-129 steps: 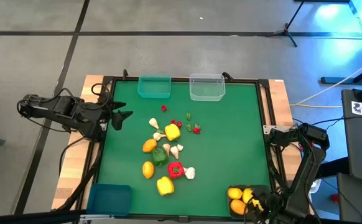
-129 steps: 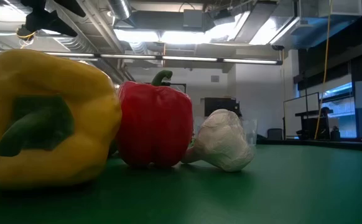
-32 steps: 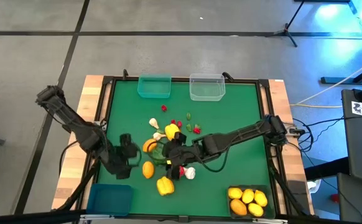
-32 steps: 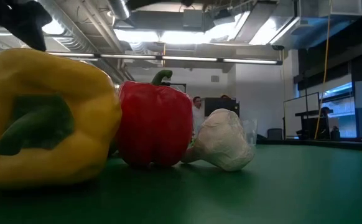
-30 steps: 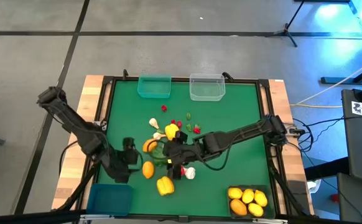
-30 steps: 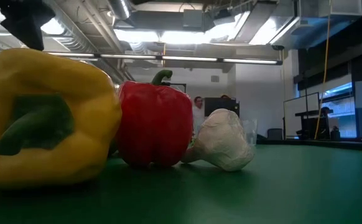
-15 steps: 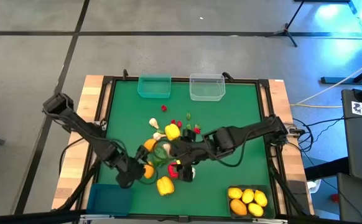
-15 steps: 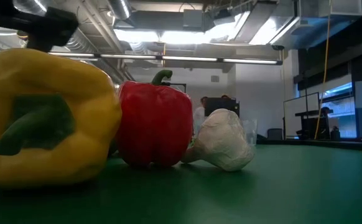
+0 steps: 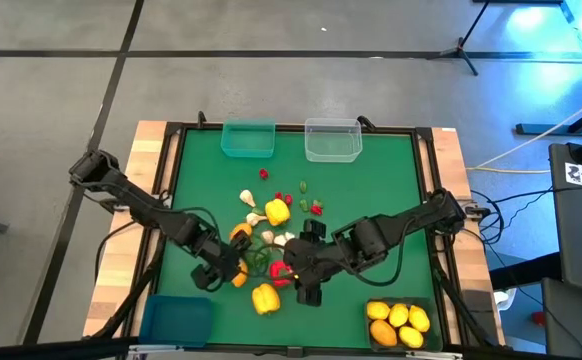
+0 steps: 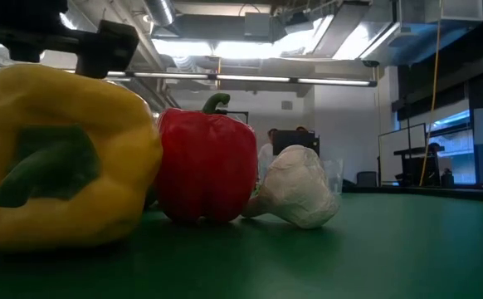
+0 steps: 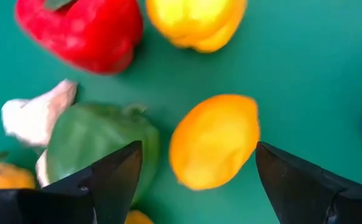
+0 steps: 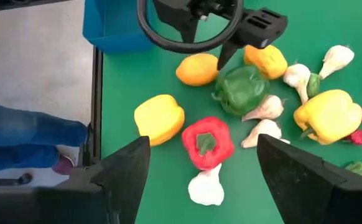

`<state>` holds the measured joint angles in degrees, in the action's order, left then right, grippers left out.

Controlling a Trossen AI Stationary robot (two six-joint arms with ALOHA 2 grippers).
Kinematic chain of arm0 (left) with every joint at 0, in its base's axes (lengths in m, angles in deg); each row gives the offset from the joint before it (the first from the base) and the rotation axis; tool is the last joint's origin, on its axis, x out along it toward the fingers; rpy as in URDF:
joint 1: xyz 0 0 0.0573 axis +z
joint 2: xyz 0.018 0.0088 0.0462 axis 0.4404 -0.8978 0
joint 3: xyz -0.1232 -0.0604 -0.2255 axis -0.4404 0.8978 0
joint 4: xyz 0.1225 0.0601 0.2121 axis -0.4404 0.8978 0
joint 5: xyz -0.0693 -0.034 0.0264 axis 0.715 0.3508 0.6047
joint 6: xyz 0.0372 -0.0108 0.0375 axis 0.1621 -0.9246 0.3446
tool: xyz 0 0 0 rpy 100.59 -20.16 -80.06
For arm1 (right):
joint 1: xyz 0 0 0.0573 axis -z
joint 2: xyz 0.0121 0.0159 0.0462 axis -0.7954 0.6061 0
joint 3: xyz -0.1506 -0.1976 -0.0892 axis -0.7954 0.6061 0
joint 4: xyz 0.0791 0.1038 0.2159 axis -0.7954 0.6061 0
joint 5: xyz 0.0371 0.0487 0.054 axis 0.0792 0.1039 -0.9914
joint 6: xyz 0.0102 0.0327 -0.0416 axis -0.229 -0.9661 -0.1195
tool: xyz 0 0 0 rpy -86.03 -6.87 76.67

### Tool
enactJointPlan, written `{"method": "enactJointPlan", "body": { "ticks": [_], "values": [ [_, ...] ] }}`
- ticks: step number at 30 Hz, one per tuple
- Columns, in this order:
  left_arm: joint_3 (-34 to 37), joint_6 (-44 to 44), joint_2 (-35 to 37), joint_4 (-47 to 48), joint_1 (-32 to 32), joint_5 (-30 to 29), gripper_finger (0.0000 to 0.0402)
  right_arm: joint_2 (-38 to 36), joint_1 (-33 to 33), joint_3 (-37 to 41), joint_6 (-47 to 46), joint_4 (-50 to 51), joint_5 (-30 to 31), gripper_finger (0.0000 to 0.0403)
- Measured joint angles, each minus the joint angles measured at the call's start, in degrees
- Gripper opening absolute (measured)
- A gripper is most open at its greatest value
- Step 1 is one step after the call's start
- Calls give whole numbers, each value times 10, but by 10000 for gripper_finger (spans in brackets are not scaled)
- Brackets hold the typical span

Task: Sort produce into baskets
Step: Put the lemon into the black bin

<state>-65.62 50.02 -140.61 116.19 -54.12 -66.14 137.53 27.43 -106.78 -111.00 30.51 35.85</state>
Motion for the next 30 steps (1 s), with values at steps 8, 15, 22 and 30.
{"method": "enactJointPlan", "body": {
  "ticks": [8,15,22,30],
  "values": [
    [1,35,-45,-19,-1,19,308,0,0,0,-9,10,5,289],
    [1,55,-101,-33,-1,18,308,0,0,0,-9,11,4,289],
    [2,54,-126,-30,4,28,286,0,0,0,-17,27,4,289],
    [2,8,-119,-29,17,28,259,-2,-12,0,-41,36,3,289]
  ]
}}
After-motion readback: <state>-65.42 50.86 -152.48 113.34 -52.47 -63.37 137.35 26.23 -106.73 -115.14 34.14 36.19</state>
